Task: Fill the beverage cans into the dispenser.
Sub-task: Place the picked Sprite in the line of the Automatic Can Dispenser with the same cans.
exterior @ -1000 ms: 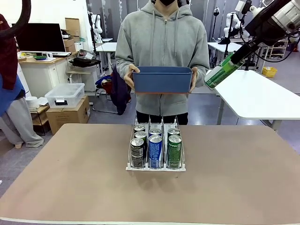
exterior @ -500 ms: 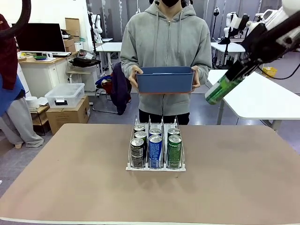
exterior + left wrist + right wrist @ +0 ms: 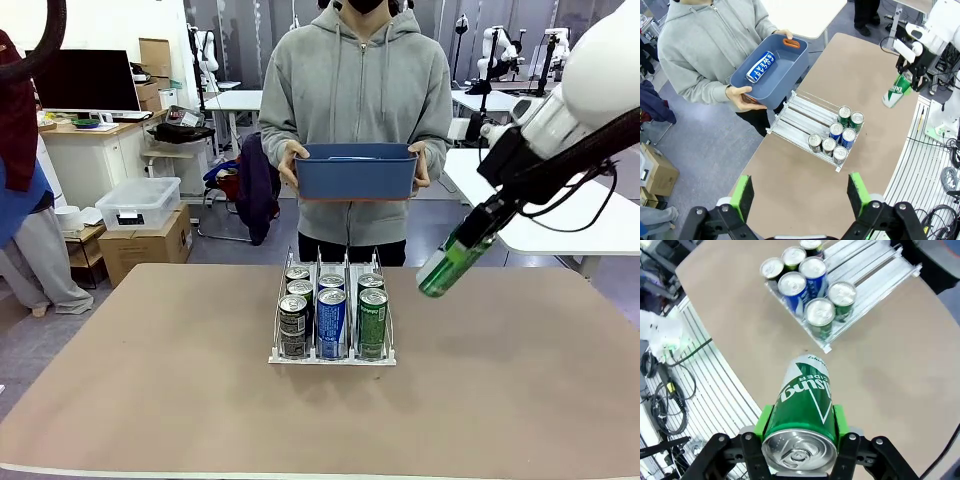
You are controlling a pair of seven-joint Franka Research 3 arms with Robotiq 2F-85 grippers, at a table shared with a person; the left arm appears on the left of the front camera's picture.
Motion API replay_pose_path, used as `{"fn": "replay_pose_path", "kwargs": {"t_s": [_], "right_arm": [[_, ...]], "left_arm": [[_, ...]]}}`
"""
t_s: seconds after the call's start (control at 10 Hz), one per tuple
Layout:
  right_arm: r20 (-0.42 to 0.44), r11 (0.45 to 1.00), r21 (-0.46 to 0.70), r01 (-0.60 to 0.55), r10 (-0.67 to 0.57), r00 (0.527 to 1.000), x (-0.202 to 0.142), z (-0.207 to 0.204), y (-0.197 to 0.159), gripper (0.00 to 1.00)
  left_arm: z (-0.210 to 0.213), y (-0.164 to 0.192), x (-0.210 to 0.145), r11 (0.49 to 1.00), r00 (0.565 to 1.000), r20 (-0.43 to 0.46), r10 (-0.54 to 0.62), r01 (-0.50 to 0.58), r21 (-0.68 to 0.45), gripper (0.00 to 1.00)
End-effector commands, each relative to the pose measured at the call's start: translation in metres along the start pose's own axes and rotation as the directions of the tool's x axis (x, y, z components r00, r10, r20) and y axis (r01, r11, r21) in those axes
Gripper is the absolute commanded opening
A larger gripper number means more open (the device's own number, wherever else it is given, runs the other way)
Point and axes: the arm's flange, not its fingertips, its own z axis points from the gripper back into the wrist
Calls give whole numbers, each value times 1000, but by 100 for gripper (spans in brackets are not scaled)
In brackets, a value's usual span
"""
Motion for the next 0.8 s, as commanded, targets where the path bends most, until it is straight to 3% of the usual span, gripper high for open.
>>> {"fn": "replay_pose_path", "kwargs": {"t_s": [0.0, 0.5, 0.6, 0.7], "right_arm": [[6, 1000, -28, 2, -2, 1000, 2, -16, 5, 58], [-56, 979, -199, -37, 26, 998, 18, -72, 22, 58], [-72, 987, -147, -61, 50, 996, 21, -71, 23, 58], [-9, 983, -125, -131, 131, 991, 30, -55, 10, 58]], "left_arm": [[1, 0, -3, 1000, 1000, 3, -1, 1, 6, 100], [1, 0, -3, 1000, 1000, 3, -1, 1, 6, 100], [1, 0, -3, 1000, 1000, 3, -1, 1, 6, 100], [1, 0, -3, 1000, 1000, 3, -1, 1, 6, 100]]}}
